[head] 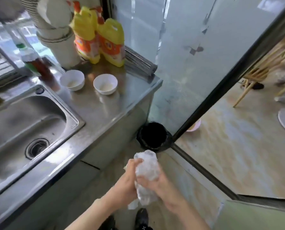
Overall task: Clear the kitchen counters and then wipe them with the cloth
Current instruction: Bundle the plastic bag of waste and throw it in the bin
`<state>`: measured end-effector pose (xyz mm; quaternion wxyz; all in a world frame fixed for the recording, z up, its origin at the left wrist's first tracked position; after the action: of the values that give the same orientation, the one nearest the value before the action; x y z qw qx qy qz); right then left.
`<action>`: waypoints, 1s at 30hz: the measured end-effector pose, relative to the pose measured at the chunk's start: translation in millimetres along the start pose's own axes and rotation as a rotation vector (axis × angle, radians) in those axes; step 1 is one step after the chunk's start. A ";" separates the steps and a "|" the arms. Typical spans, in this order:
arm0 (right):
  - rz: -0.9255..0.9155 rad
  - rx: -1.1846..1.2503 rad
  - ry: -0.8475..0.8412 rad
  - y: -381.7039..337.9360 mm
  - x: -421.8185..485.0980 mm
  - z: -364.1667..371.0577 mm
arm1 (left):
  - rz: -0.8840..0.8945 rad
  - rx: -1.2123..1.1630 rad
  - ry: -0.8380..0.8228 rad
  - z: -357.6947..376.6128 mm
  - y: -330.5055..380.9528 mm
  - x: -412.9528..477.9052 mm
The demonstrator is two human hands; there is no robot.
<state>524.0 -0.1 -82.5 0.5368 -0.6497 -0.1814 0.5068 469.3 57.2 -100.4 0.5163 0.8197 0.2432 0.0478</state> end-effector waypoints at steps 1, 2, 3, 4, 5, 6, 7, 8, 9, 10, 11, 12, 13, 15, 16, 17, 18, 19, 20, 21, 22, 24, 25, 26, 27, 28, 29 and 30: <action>-0.016 -0.015 -0.005 -4.9 9.8 -10.2 | 0.039 0.027 -0.047 8.3 -0.3 10.8; -0.027 -0.033 0.015 -7.5 20.8 -20.9 | 0.066 0.047 -0.097 15.4 -1.2 21.9; -0.028 -0.051 0.068 -6.9 35.1 -32.0 | 0.086 0.060 -0.134 19.9 -2.4 33.9; -0.018 -0.076 0.138 -1.9 49.9 -43.5 | 0.108 0.070 -0.153 23.0 -5.4 46.2; 0.005 -0.107 0.215 9.3 66.9 -54.7 | 0.123 0.103 -0.164 25.0 -9.3 59.4; 0.041 -0.147 0.288 25.1 83.9 -66.5 | 0.119 0.142 -0.173 26.0 -16.4 73.5; 0.081 -0.205 0.355 42.2 100.3 -79.2 | 0.099 0.187 -0.172 26.4 -28.5 87.9; 0.120 -0.275 0.419 56.3 113.6 -93.2 | 0.082 0.221 -0.150 24.6 -42.3 102.4; 0.140 -0.347 0.466 70.5 128.1 -107.4 | 0.062 0.256 -0.115 22.5 -59.4 116.7; 0.163 -0.444 0.497 86.9 143.0 -123.0 | 0.029 0.301 -0.089 21.8 -82.3 130.1; 0.181 -0.544 0.512 99.8 157.7 -137.6 | -0.025 0.342 -0.080 21.9 -109.4 143.2; 0.201 -0.632 0.522 116.1 173.0 -153.4 | -0.080 0.368 -0.082 23.8 -137.2 155.3; 0.217 -0.694 0.539 132.0 189.6 -168.7 | -0.120 0.378 -0.089 27.1 -161.9 166.3; 0.240 -0.736 0.568 159.8 224.5 -195.3 | -0.180 0.378 -0.100 38.4 -204.0 188.2; 0.241 -0.741 0.592 174.1 245.0 -206.9 | -0.202 0.370 -0.098 45.6 -222.1 201.8; 0.248 -0.750 0.610 187.3 266.2 -216.4 | -0.222 0.360 -0.097 54.9 -240.4 216.2; 0.246 -0.765 0.620 200.3 288.8 -224.3 | -0.234 0.360 -0.088 65.4 -259.4 232.5; 0.221 -0.783 0.634 212.0 312.5 -230.4 | -0.239 0.378 -0.078 77.1 -278.4 250.6; 0.188 -0.797 0.644 225.6 336.5 -235.8 | -0.233 0.408 -0.068 90.6 -298.2 269.4; 0.149 -0.798 0.656 241.2 360.1 -241.0 | -0.215 0.446 -0.052 104.3 -316.5 288.4; 0.102 -0.799 0.664 259.0 383.0 -245.8 | -0.208 0.491 -0.042 118.9 -335.0 306.1; 0.042 -0.830 0.668 296.2 426.3 -255.0 | -0.237 0.584 -0.025 147.9 -371.0 336.1; 0.028 -0.852 0.677 314.4 445.8 -260.6 | -0.264 0.624 -0.027 163.5 -390.2 347.0; 0.005 -0.878 0.682 330.6 463.7 -265.7 | -0.297 0.651 -0.023 179.0 -409.5 355.2; -0.026 -0.905 0.677 345.2 480.3 -269.7 | -0.336 0.671 -0.024 193.3 -428.4 361.8; -0.064 -0.928 0.669 357.3 494.5 -272.5 | -0.367 0.695 -0.034 207.1 -447.2 365.8; -0.097 -0.954 0.652 369.1 507.1 -274.1 | -0.383 0.716 -0.031 217.6 -461.2 368.7; -0.117 -0.989 0.628 380.1 518.0 -274.7 | -0.361 0.736 -0.003 224.3 -469.9 370.6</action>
<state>859.0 126.7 -682.4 0.2249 -0.9309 -0.2641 0.1148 704.1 202.4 -676.9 0.1888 0.8940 0.3833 -0.1348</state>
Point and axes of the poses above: each hand's wrist, its own x-axis towards the middle knuckle, its own z-axis out of the palm, y = z × x, the point moved 9 cm from there along x, towards the middle knuckle, and after that the axes turned 7 degrees about y, right-handed, at the moved point
